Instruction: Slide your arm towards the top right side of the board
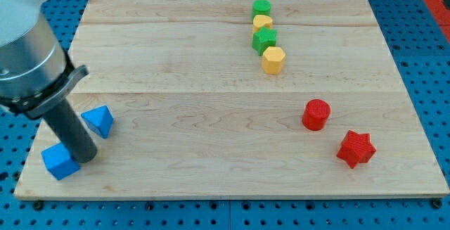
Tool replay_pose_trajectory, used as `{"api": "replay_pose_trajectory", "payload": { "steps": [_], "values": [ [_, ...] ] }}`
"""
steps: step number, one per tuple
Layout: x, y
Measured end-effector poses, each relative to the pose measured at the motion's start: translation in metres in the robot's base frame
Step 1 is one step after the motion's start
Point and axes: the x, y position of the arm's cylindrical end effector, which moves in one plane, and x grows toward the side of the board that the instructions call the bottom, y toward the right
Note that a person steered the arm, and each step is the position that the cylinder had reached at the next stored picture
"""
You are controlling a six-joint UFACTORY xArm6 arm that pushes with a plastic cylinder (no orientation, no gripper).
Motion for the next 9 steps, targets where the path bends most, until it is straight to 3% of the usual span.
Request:
{"api": "replay_pose_trajectory", "payload": {
  "steps": [1, 3, 7, 9],
  "values": [
    [0.002, 0.001],
    [-0.009, 0.156],
    [-0.080, 0.203],
    [-0.119, 0.330]
  ]
}}
